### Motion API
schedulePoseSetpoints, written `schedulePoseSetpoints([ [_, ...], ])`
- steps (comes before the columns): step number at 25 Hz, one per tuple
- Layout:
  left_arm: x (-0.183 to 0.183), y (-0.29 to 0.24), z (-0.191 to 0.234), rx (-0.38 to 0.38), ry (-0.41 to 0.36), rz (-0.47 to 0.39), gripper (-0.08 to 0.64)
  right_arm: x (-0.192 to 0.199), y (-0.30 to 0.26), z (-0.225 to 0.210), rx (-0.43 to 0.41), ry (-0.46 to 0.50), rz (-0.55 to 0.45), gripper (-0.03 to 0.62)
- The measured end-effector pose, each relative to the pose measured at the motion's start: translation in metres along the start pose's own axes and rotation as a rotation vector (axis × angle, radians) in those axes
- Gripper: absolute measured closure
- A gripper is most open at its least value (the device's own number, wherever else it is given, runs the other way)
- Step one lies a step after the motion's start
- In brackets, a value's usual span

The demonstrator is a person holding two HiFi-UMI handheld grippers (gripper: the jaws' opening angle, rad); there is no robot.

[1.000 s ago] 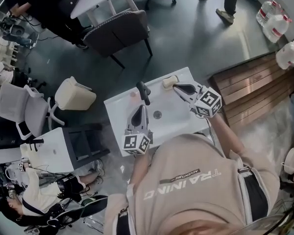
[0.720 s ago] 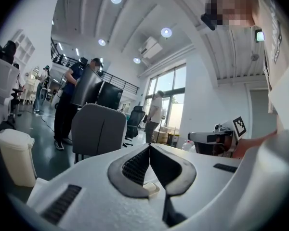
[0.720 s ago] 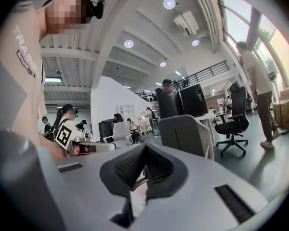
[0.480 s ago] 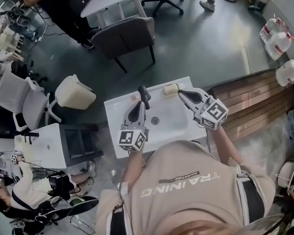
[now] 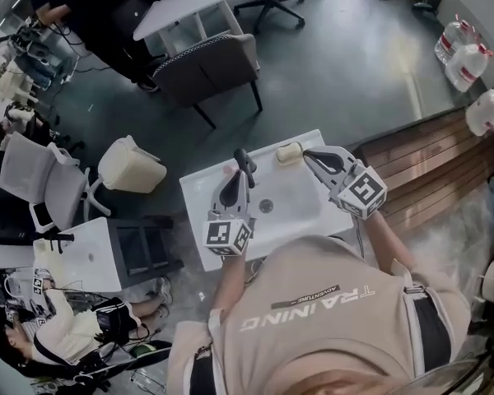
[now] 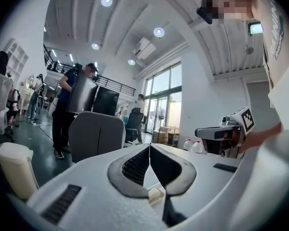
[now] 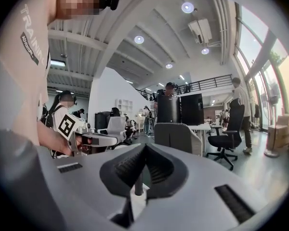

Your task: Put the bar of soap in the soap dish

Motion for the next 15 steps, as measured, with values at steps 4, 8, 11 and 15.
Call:
schedulePoseSetpoints([
  [4,0.006,0.004,0.0,0.0,0.013,0.011,0.549,0.004,-0.002,0.001,-0.01,-0.027,0.002,0.58],
  [8,0.007,0.003,0.001,-0.002,0.034,0.012,0.549,0.006,-0.003,-0.001,-0.015,-0.052,0.016,0.58],
  [11,0.011,0.004,0.002,-0.005,0.042,0.015,0.549,0.011,-0.006,-0.001,-0.009,-0.049,0.021,0.58],
  [15,0.013,0.004,0.001,-0.009,0.053,0.01,0.549,0.013,-0.004,-0.002,-0.006,-0.04,0.033,0.58],
])
Point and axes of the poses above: the fingertips, and each gripper's own axes: y backward along the fingers, z to its left, x out of its underside, the point moved 5 cm from there along y, backward along the fingers, and after that the axes turned 7 degrees about -y, right-handed, at the moved point
